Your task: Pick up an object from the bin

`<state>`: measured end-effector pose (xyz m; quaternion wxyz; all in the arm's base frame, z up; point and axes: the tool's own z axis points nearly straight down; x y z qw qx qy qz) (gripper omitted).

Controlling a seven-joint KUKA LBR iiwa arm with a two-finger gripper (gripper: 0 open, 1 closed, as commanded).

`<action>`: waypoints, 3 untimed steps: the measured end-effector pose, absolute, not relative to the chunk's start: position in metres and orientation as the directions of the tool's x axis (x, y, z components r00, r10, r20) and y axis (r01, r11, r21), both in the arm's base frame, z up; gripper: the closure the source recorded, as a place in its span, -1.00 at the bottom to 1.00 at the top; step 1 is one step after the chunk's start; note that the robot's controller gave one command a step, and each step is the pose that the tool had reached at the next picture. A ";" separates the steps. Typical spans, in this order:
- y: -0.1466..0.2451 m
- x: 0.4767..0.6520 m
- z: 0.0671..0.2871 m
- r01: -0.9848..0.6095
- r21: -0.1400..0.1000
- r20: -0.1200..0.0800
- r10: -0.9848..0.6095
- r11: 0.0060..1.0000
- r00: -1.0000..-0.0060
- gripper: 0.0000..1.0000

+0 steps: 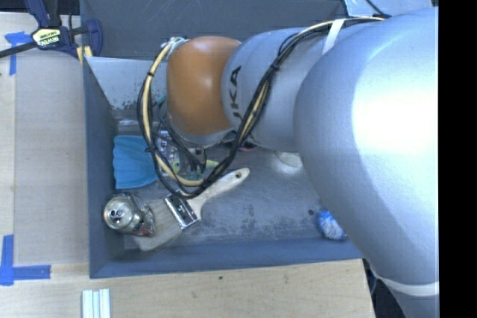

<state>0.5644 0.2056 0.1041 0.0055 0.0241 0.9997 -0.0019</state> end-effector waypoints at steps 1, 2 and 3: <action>0.205 0.564 0.120 0.048 -0.004 -0.011 0.048 0.999 -0.999 1.00; 0.205 0.565 0.140 0.048 -0.003 -0.012 0.048 0.999 -0.999 1.00; 0.205 0.565 0.154 0.047 -0.002 -0.014 0.047 0.999 -0.999 1.00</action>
Offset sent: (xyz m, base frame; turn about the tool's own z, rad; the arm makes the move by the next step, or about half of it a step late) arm -0.0003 -0.0002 0.0487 -0.0005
